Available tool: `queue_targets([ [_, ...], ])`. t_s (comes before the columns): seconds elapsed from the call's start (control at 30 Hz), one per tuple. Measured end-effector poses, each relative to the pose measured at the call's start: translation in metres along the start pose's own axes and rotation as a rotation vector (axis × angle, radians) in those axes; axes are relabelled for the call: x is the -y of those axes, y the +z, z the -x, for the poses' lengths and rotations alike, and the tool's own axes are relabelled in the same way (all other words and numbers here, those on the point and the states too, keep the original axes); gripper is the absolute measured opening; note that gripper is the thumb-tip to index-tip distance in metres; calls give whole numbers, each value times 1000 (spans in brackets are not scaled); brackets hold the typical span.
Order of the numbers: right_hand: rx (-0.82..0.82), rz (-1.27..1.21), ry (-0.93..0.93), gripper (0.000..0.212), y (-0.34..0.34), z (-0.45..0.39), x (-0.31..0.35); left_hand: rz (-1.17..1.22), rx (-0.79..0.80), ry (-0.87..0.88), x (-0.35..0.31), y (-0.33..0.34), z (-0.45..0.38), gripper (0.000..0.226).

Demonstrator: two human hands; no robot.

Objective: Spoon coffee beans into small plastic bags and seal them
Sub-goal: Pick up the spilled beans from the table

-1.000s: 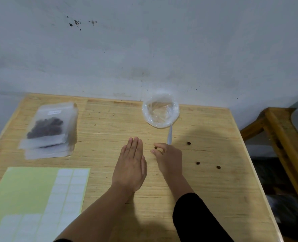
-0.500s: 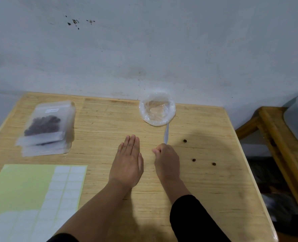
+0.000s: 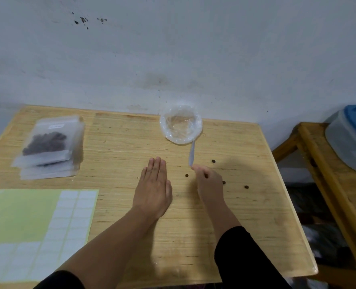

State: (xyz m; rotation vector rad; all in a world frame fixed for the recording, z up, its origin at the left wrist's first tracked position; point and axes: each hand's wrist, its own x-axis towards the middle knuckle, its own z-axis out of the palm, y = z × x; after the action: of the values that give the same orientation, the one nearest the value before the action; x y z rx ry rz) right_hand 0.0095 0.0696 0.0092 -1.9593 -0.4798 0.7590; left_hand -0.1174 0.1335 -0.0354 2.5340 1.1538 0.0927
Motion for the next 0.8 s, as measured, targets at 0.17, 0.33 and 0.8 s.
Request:
queue_targets([
  [0.17,26,475,-206,24,6,-6,-6,-42,-6,32,-7,10,5,72],
  [0.33,-35,469,-222,18,12,-13,-14,-53,-8,40,-6,9,4,69],
  [0.8,-25,-393,227,18,-49,-38,14,88,-42,-47,-55,22,-9,77],
])
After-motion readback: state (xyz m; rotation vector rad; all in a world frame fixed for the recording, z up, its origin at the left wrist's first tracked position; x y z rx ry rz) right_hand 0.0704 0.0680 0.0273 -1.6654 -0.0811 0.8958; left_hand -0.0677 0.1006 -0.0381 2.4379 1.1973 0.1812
